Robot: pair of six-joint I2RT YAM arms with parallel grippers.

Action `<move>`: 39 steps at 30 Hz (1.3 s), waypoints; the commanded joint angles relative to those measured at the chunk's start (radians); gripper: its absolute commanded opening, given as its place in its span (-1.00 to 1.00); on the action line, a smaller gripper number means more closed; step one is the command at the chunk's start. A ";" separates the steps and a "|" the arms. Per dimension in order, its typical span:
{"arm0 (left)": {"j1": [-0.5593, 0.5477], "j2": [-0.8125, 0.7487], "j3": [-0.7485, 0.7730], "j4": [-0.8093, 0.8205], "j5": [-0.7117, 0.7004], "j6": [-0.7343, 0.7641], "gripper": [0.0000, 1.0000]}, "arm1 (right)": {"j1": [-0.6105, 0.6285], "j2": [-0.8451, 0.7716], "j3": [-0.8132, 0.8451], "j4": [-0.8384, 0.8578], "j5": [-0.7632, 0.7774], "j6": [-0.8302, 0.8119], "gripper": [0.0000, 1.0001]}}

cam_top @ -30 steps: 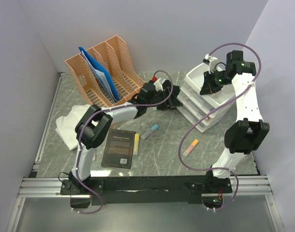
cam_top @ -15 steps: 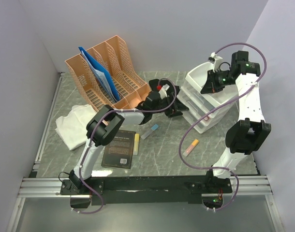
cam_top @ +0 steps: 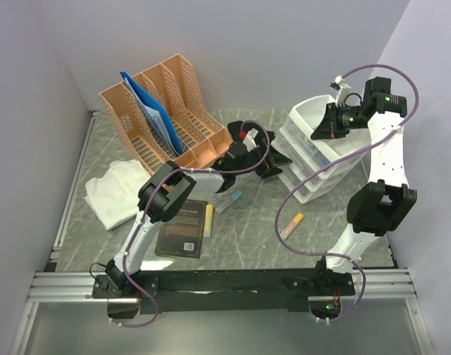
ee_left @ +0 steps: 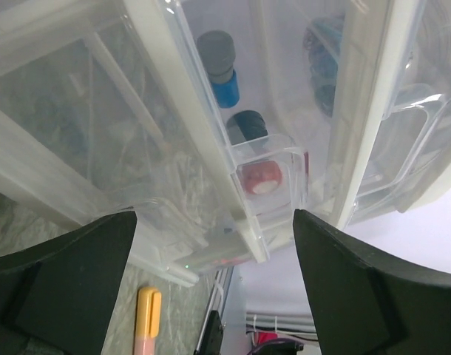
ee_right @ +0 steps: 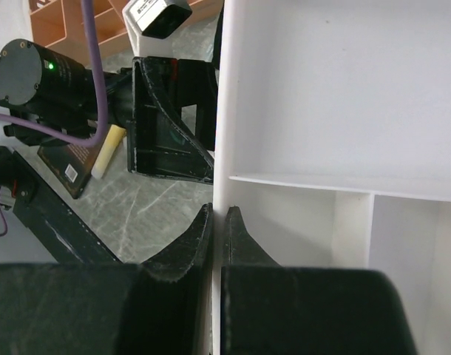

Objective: Organize the desk

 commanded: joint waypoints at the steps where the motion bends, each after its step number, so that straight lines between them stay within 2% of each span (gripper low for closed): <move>1: -0.021 0.019 0.078 0.036 -0.069 0.002 0.90 | -0.001 -0.017 0.021 -0.009 -0.193 0.075 -1.00; 4: -0.036 0.008 0.081 0.009 -0.118 0.025 0.92 | -0.006 -0.020 0.021 0.004 -0.202 0.090 -1.00; 9: -0.059 0.022 0.079 0.091 -0.206 -0.001 0.91 | -0.006 -0.025 -0.020 0.014 -0.253 0.110 -1.00; 17: -0.076 0.065 0.159 0.200 -0.255 -0.023 0.83 | -0.007 -0.039 -0.071 0.022 -0.253 0.115 -1.00; 20: -0.074 0.060 0.150 0.252 -0.270 -0.027 0.72 | -0.007 -0.042 -0.086 0.031 -0.244 0.115 -1.00; 26: -0.062 0.031 0.121 0.334 -0.263 -0.029 0.37 | -0.010 -0.054 -0.127 0.069 -0.151 0.096 -1.00; 33: -0.041 0.029 0.132 0.381 -0.215 -0.054 -0.15 | -0.018 -0.059 -0.190 0.126 -0.060 0.073 -1.00; 39: -0.030 0.026 0.136 0.389 -0.180 -0.054 -0.35 | -0.039 -0.046 -0.217 0.161 -0.026 0.069 -1.00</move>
